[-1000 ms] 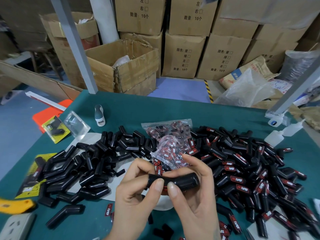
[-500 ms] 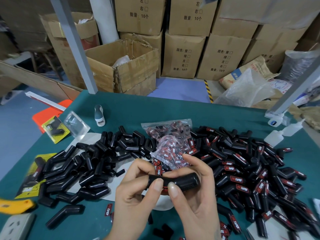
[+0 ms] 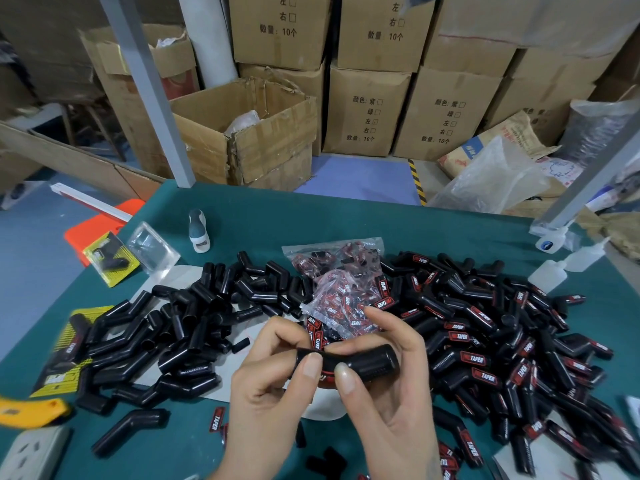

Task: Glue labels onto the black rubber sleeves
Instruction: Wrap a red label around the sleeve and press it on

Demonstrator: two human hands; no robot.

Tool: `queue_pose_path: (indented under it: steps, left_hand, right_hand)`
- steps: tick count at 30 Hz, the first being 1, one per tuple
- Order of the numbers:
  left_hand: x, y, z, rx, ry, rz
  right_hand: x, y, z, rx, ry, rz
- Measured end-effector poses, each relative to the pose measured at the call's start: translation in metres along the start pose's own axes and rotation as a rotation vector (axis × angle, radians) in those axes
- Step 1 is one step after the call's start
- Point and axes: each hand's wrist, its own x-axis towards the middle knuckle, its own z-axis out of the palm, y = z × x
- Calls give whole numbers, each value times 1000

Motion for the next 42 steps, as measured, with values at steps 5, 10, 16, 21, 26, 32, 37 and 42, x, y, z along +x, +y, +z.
queue_pose_path:
  steps: [5, 10, 16, 21, 26, 32, 37, 42]
  left_hand:
    - [2, 4, 0, 10, -16, 14]
    - [5, 9, 1, 22, -83, 64]
    - [4, 8, 5, 6, -22, 64]
    - [2, 1, 7, -18, 25, 25]
    - [2, -2, 7, -22, 54, 7]
    - [2, -4, 5, -61, 44, -80]
    - [9, 2, 2, -17, -85, -40]
    - [11, 3, 4, -66, -36, -97]
  right_hand:
    - [0, 0, 0, -1, 11, -8]
    - [0, -1, 0, -9, 27, -28]
    - [-1, 0, 2, 2, 19, -14]
    - [0, 5, 2, -13, 15, -10]
    - [1, 8, 3, -7, 11, 5]
    - [1, 10, 2, -16, 17, 2]
    - [4, 7, 0, -3, 25, -1]
    - [10, 8, 4, 1, 1, 8]
